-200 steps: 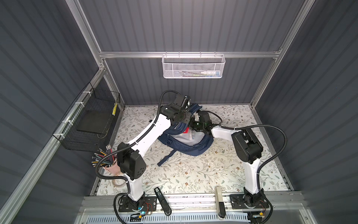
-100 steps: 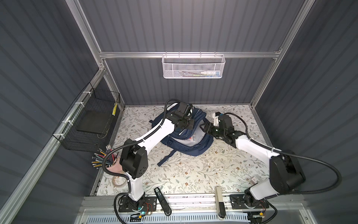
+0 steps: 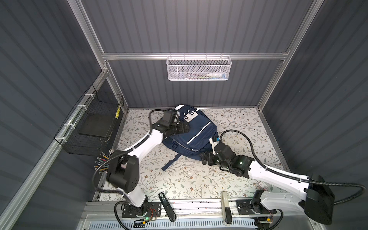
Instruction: Pack the student bag
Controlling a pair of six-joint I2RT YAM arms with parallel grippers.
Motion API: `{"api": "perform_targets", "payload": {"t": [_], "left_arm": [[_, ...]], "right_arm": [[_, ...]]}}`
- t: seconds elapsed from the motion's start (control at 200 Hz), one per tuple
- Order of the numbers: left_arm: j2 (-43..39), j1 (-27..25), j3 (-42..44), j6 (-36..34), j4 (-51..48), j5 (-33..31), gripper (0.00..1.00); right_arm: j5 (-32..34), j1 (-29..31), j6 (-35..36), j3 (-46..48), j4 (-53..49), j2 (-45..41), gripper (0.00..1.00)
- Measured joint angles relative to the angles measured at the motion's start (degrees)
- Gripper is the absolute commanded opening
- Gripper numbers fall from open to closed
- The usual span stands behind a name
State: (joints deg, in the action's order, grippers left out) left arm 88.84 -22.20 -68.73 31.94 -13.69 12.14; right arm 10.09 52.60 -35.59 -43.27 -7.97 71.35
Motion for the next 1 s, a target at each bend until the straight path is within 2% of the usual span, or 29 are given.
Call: {"api": "perform_targets", "payload": {"t": [0.07, 0.15, 0.335, 0.435, 0.5, 0.52, 0.565, 0.585, 0.675, 0.82, 1.001], "left_arm": [[-5.4, 3.9, 5.0, 2.7, 2.2, -0.2, 0.87], [-7.7, 6.4, 9.1, 5.4, 4.0, 0.0, 0.87], [-3.0, 9.5, 17.5, 13.2, 13.2, 4.9, 0.87], [0.8, 9.6, 18.4, 15.8, 16.4, 5.4, 0.79], [2.5, 9.6, 18.4, 17.0, 18.6, 5.0, 0.58], [3.0, 9.6, 18.4, 16.7, 19.3, 5.0, 0.46], [4.3, 9.6, 18.3, 17.5, 21.2, 5.2, 0.10], [5.0, 9.5, 18.1, 17.6, 22.0, 5.4, 0.00], [7.3, 8.1, 17.0, 17.2, 24.1, 5.3, 0.00], [6.5, 4.5, 16.9, 17.3, 24.1, 1.3, 0.00], [1.4, 1.1, 22.1, 24.6, 27.5, 1.2, 0.00]], "right_arm": [[0.7, 1.7, 0.5, -1.4, 0.5, 3.3, 0.94], [0.6, 2.8, 0.7, -2.9, 0.9, 6.3, 0.94], [-1.0, 3.9, 0.9, -5.6, 2.4, 11.3, 0.94], [-1.9, 4.2, 0.9, -5.8, 3.2, 12.2, 0.94], [-2.4, 4.2, 0.9, -5.8, 3.8, 12.4, 0.94], [-2.5, 4.3, 0.8, -5.8, 4.0, 12.4, 0.94], [-2.7, 4.3, 0.7, -5.8, 4.5, 12.5, 0.94], [-2.8, 4.4, 0.7, -5.7, 4.9, 12.5, 0.94], [-3.0, 4.5, 0.3, -5.7, 6.1, 12.8, 0.93], [-4.2, 3.8, -0.7, -4.7, 9.2, 14.8, 0.90], [-5.9, 3.5, -1.0, -4.5, 11.9, 17.4, 0.83]]}}
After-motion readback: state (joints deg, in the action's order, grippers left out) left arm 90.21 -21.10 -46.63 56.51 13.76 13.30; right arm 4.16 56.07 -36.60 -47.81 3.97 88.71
